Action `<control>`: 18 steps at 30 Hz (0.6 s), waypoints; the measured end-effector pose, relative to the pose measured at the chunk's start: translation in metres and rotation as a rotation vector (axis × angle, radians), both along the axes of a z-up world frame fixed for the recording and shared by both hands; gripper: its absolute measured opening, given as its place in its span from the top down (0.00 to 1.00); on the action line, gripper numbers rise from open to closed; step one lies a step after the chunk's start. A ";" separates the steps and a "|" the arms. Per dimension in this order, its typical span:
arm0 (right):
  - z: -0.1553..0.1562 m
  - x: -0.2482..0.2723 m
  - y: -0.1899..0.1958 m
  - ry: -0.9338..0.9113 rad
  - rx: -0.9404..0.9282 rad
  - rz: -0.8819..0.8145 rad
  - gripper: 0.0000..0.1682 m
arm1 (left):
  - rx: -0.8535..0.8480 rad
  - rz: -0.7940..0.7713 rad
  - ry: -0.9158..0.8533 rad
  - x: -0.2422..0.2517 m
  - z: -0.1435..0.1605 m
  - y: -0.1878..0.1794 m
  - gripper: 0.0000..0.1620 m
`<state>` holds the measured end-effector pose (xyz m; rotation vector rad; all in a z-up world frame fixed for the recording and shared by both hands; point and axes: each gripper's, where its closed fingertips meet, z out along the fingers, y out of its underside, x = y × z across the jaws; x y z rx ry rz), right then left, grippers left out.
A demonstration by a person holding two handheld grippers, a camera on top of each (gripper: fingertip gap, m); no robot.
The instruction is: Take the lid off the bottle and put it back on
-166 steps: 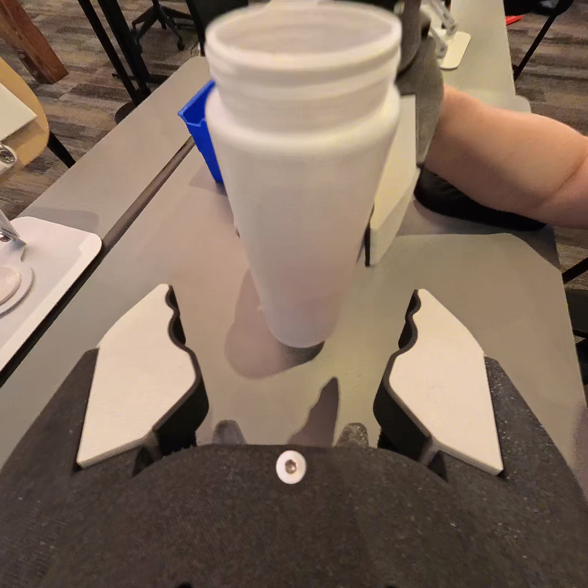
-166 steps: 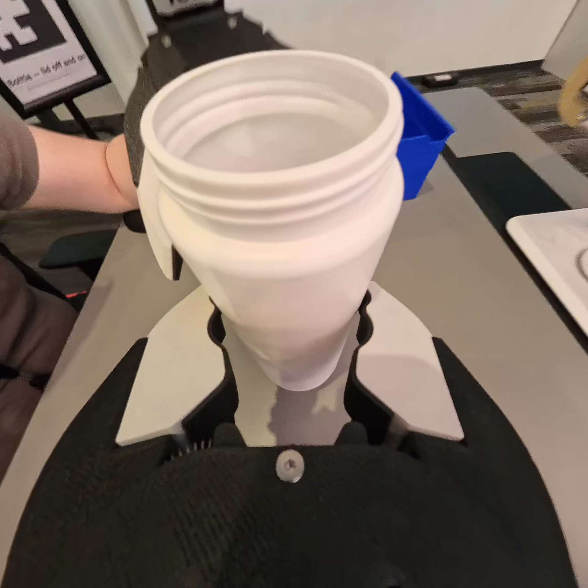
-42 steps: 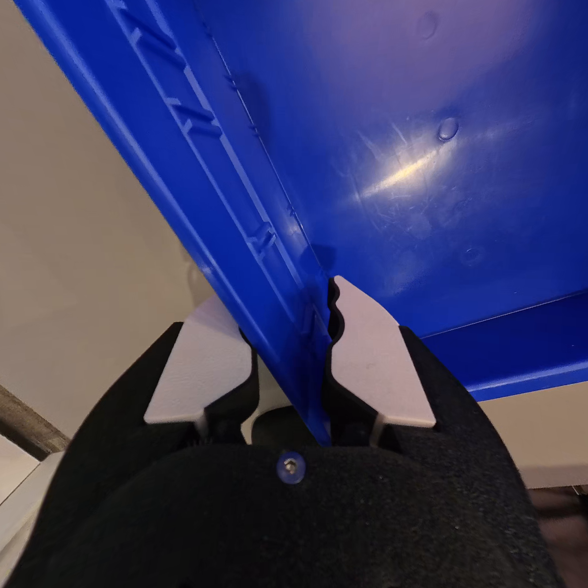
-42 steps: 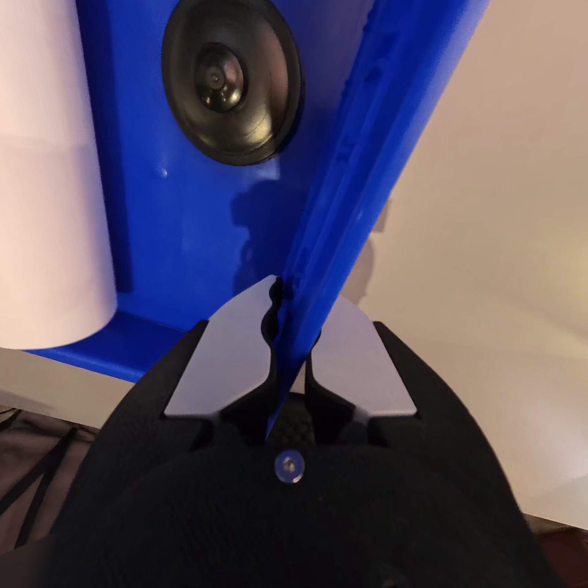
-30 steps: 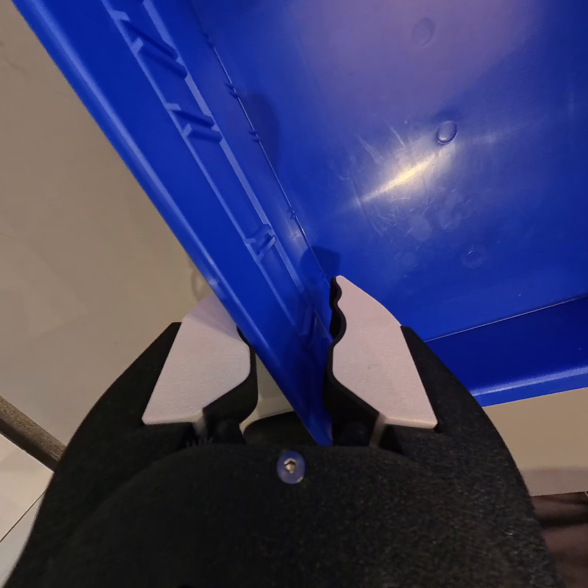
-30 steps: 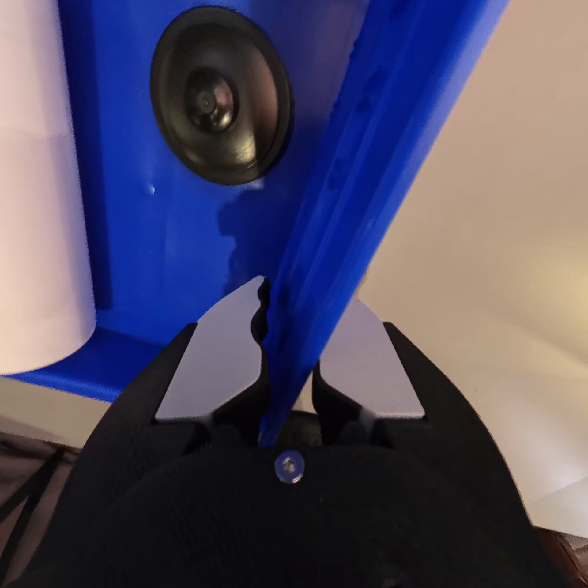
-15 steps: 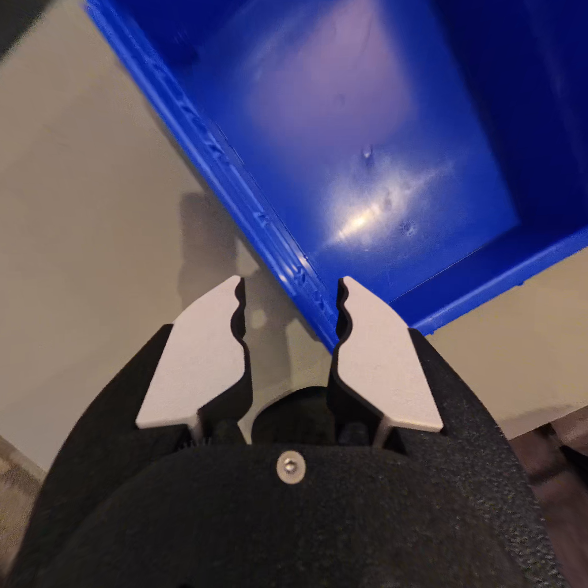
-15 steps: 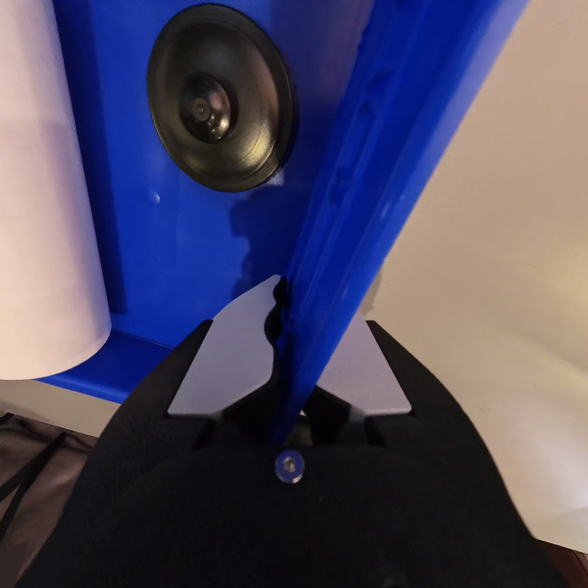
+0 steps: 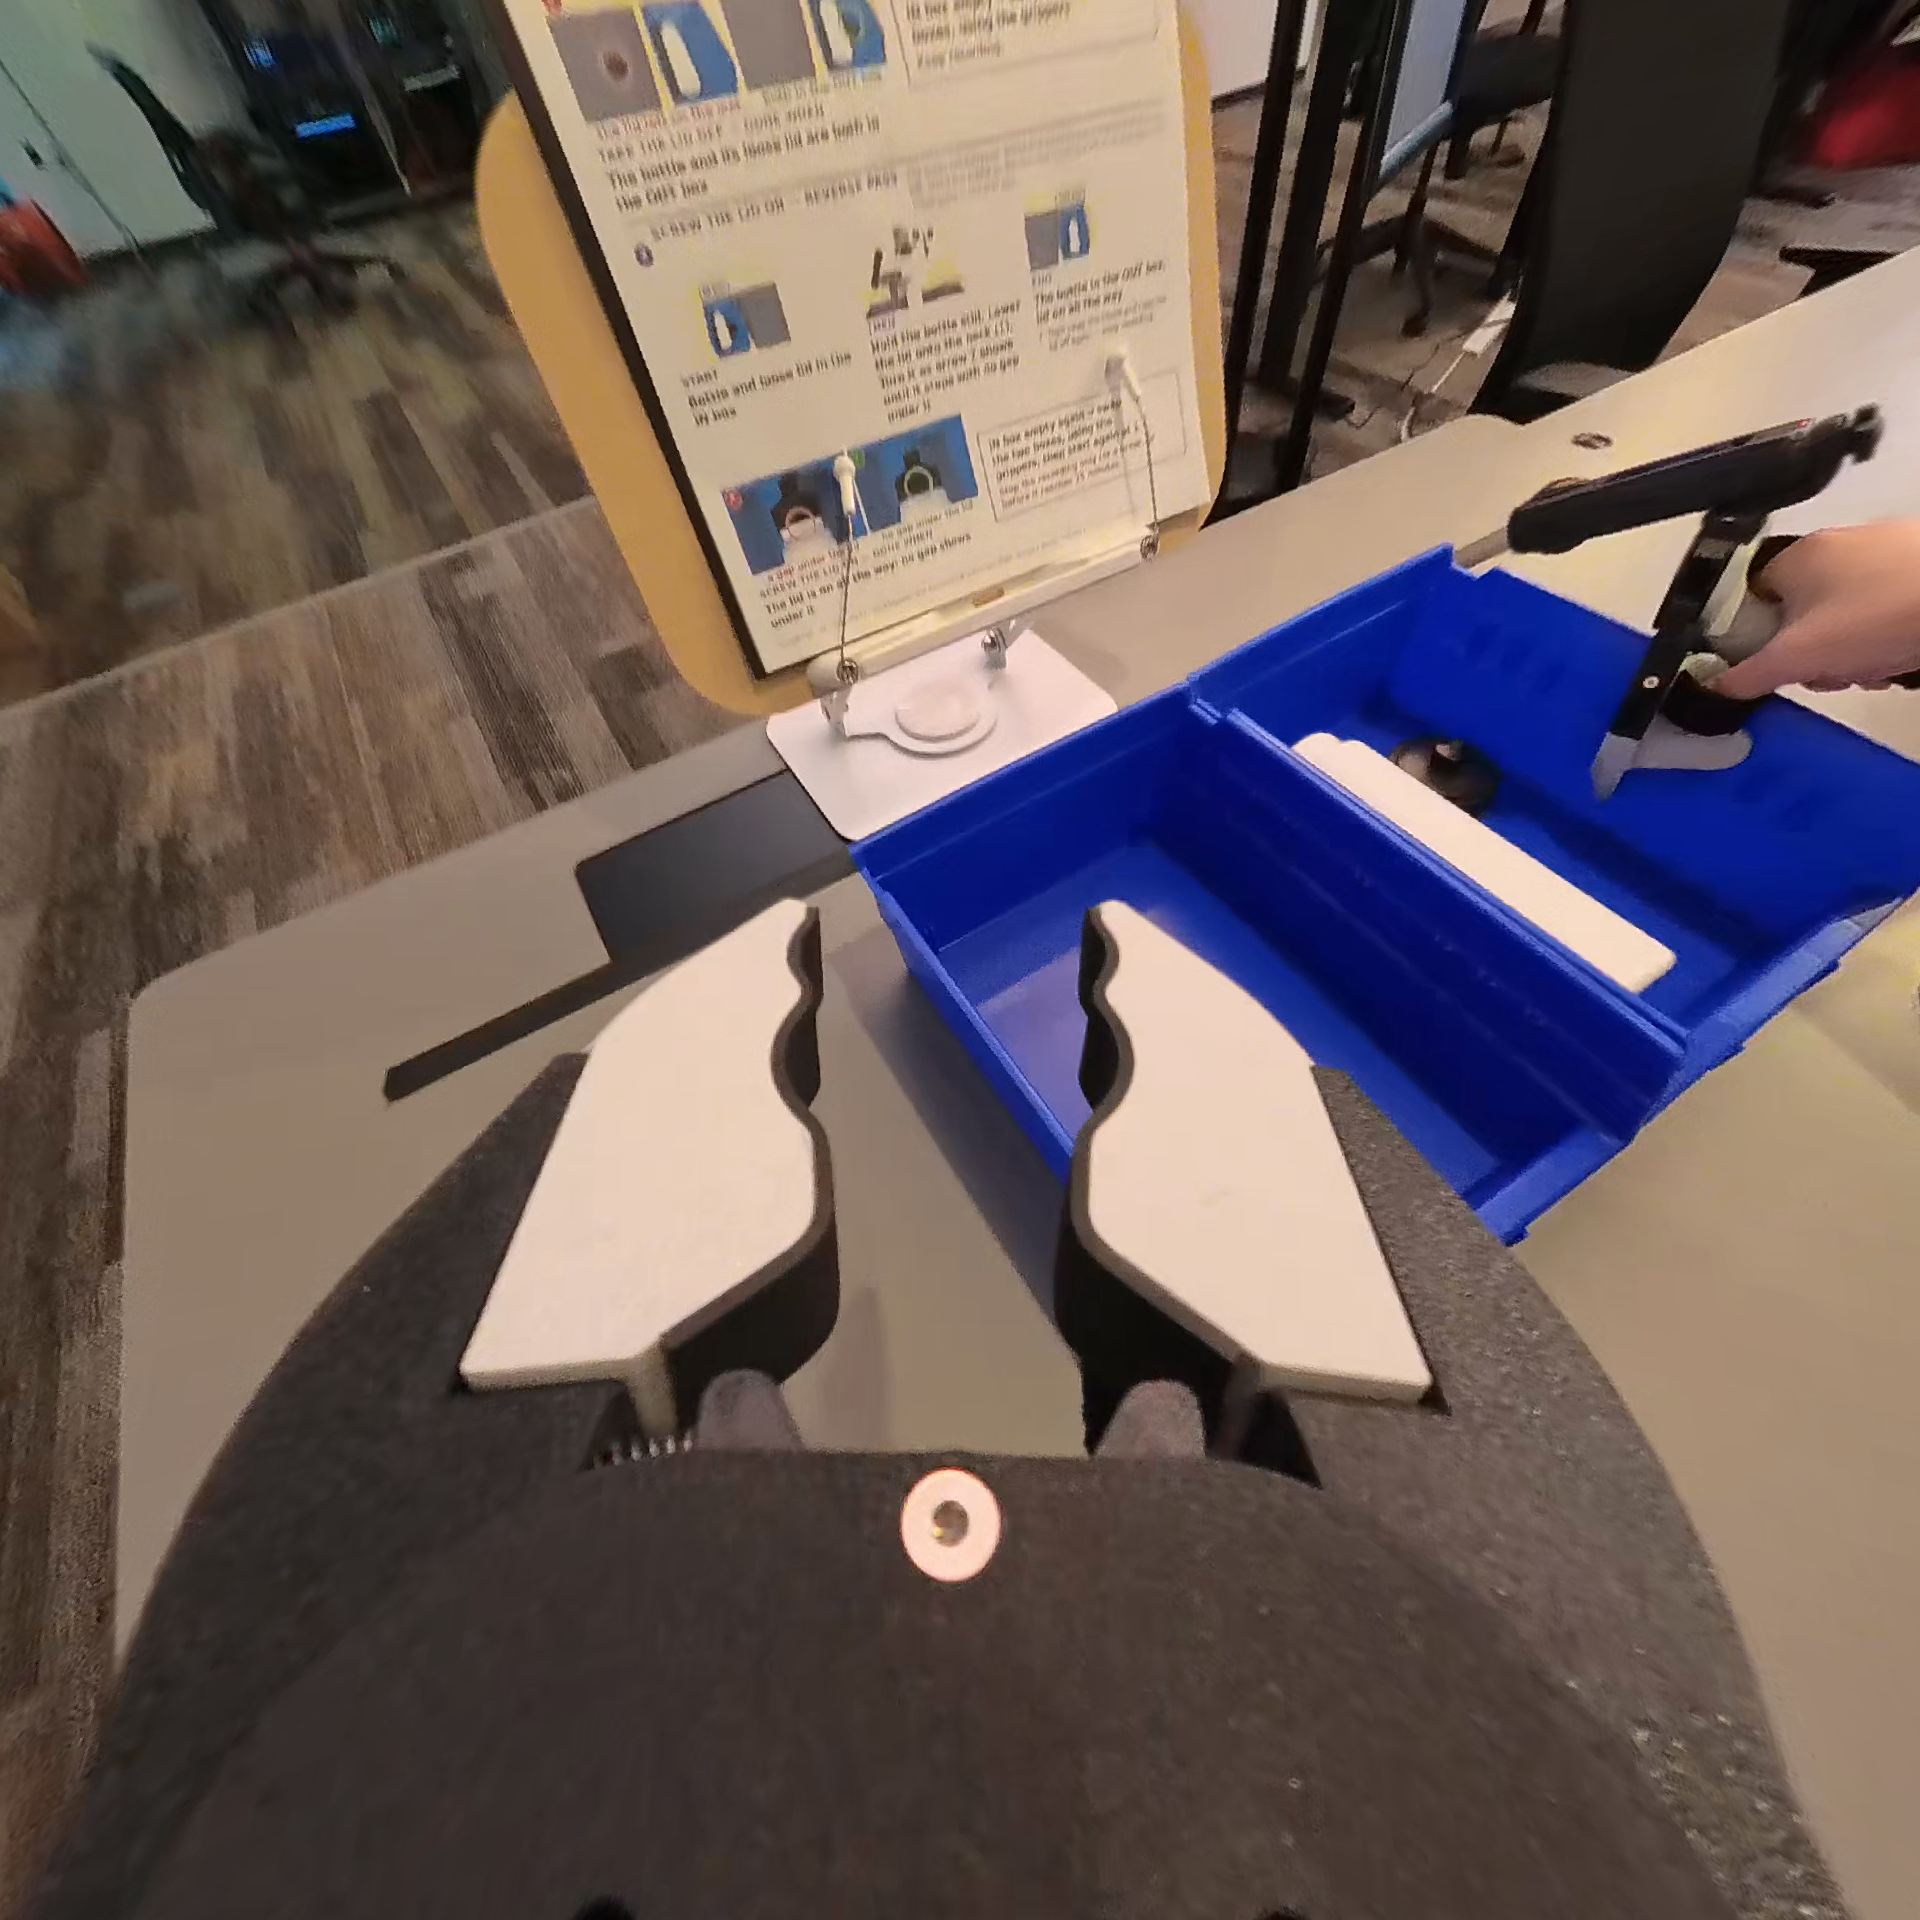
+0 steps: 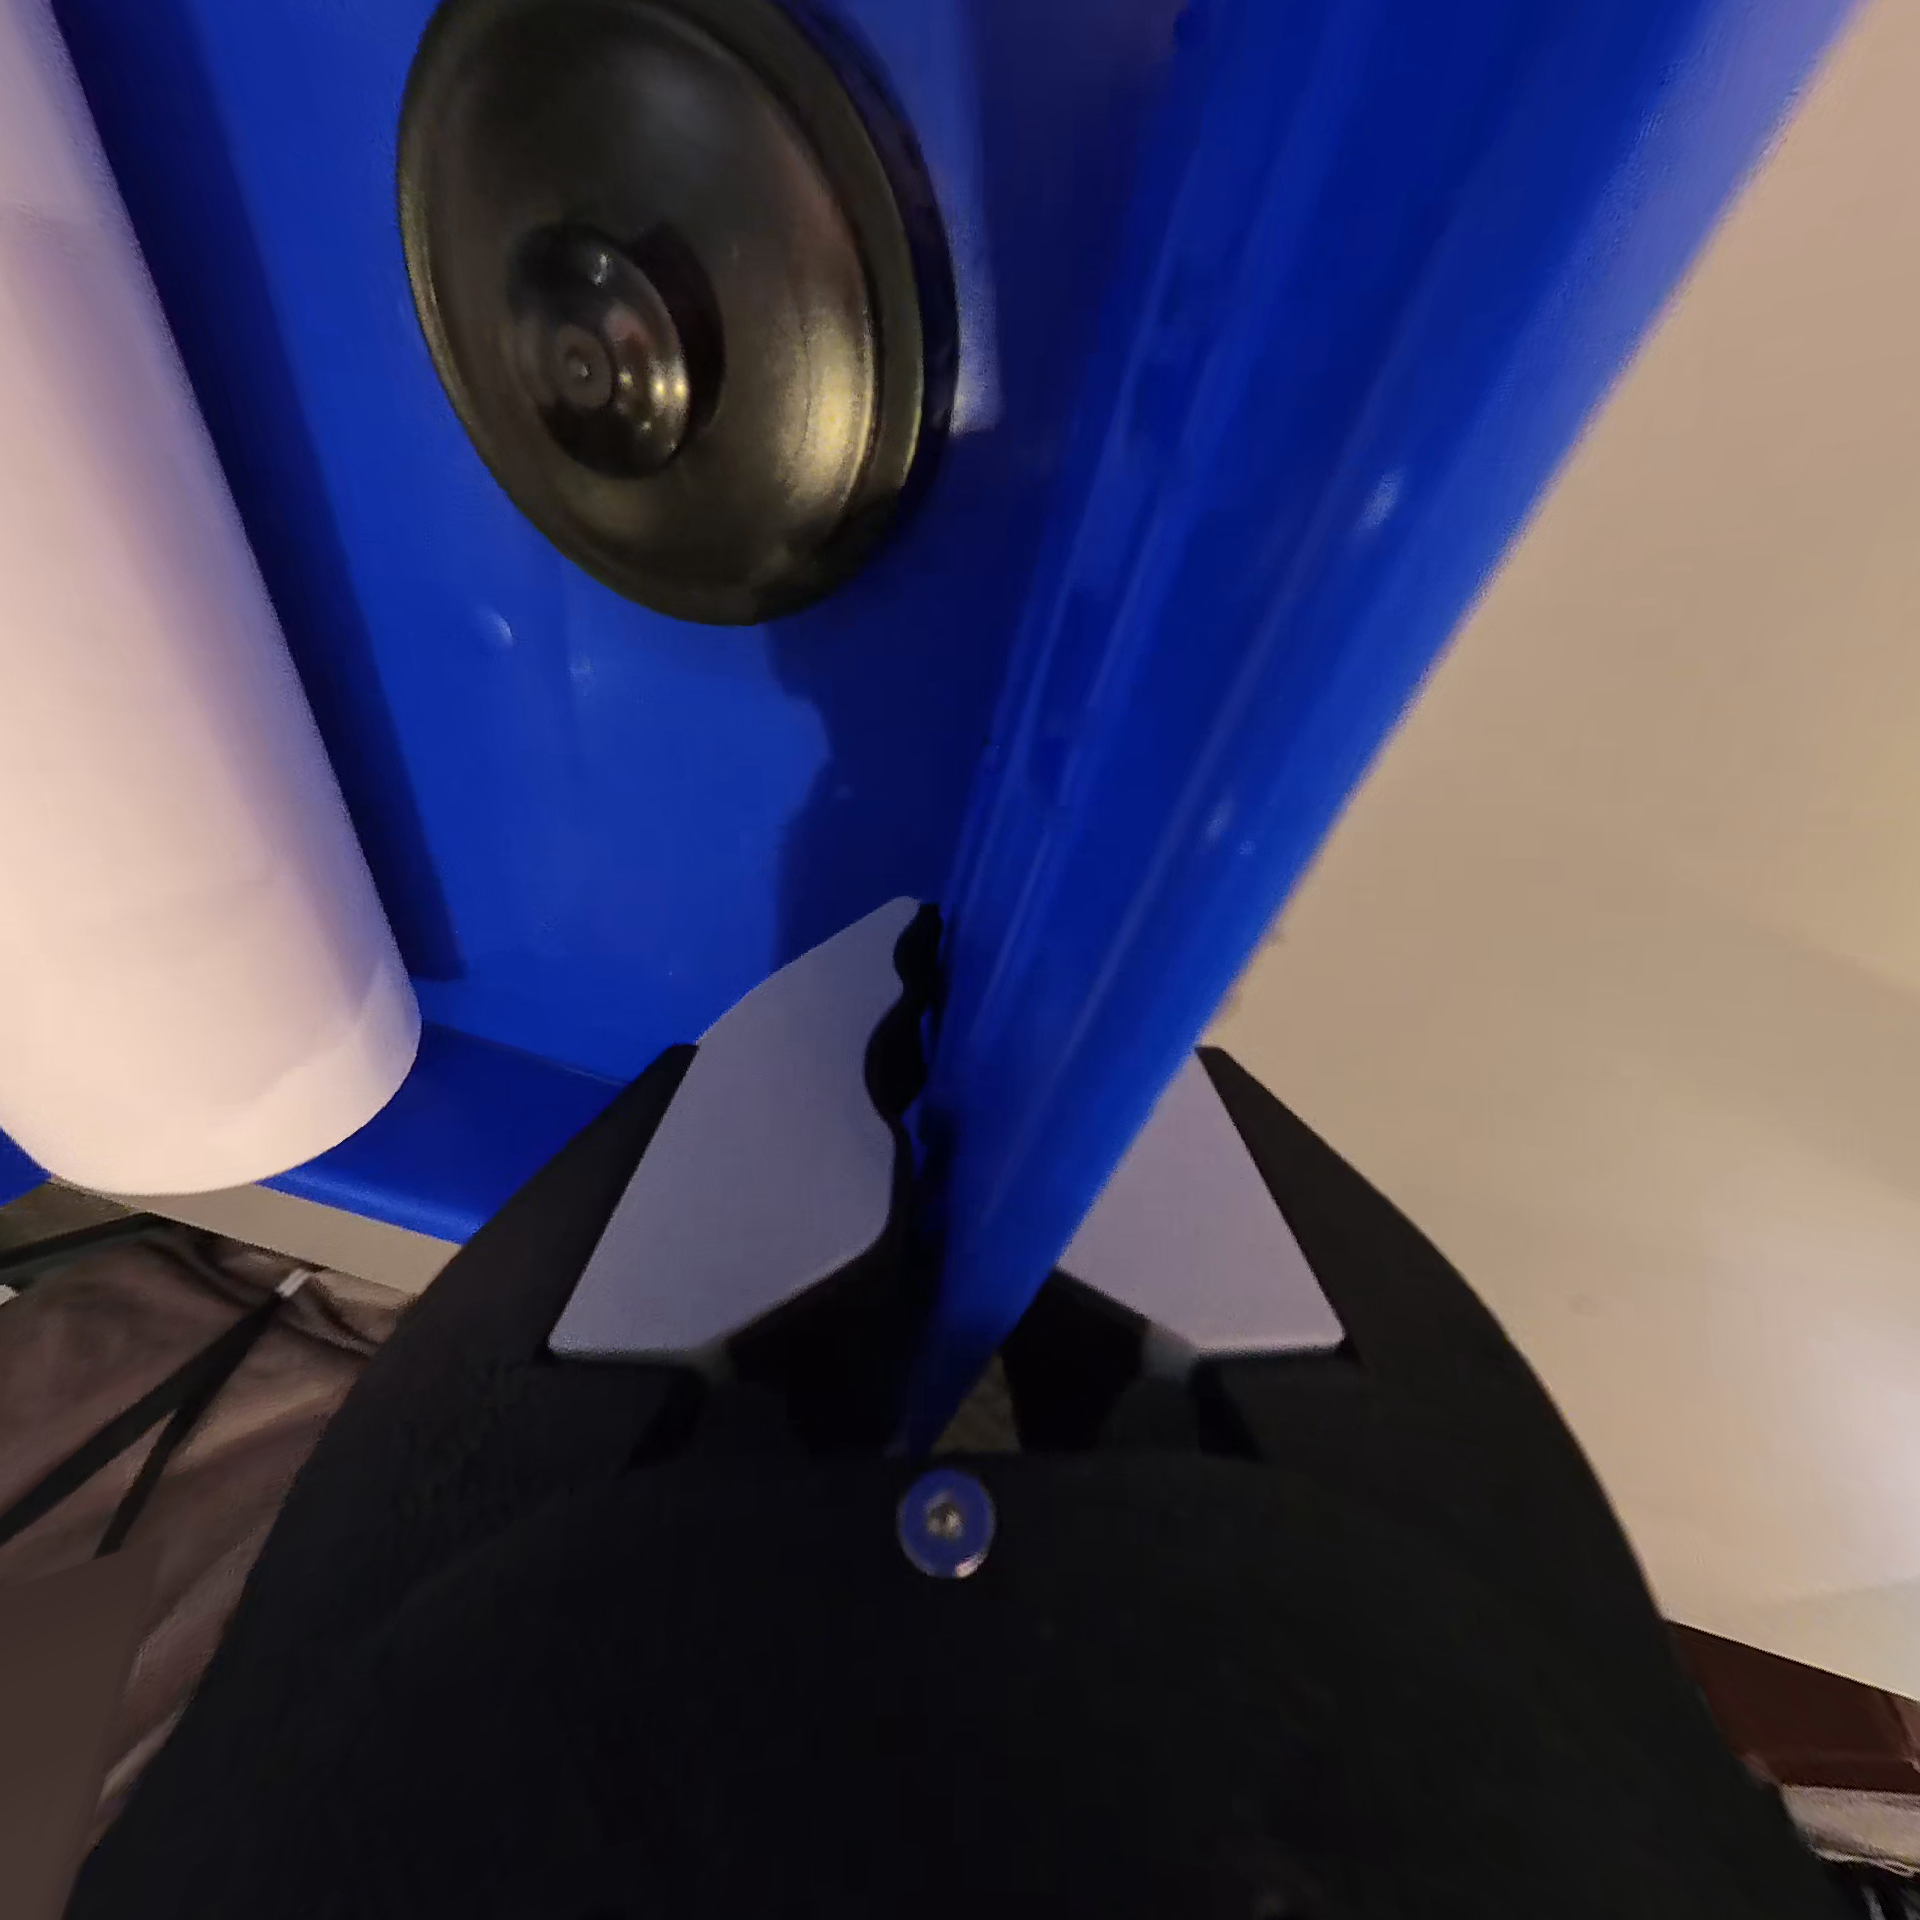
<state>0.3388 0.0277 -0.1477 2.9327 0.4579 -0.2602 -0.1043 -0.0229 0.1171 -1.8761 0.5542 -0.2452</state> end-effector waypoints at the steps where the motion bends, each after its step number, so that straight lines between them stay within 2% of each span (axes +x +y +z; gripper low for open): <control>1: 0.000 0.002 -0.001 -0.006 0.001 0.001 0.96 | 0.013 -0.001 -0.003 -0.003 0.003 -0.002 0.71; 12: 0.003 0.052 -0.039 0.011 0.024 -0.087 0.96 | -0.012 -0.038 -0.133 -0.038 0.015 -0.024 0.70; 18: 0.025 0.067 -0.046 0.035 0.027 -0.166 0.96 | -0.046 -0.024 -0.118 -0.043 0.008 -0.025 0.70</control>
